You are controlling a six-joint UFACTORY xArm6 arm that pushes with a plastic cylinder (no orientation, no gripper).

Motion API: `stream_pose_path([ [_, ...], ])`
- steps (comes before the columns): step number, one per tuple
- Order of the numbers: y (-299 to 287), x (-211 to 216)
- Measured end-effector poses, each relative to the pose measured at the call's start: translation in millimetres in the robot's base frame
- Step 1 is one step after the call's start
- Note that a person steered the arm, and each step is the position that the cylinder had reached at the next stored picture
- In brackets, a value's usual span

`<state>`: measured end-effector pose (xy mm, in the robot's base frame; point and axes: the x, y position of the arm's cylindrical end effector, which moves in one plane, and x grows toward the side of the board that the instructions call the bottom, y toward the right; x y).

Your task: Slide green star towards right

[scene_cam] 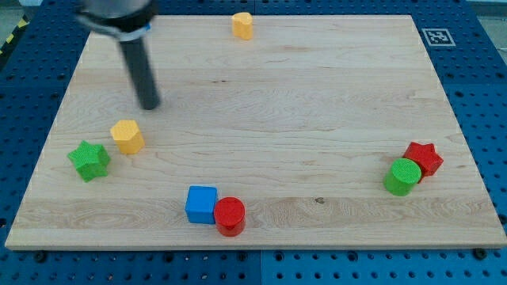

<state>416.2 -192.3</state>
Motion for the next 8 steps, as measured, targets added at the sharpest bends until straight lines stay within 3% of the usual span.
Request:
stream_pose_path([
  [2, -76, 103],
  [3, -76, 103],
  [5, -22, 126],
  [8, 68, 127],
])
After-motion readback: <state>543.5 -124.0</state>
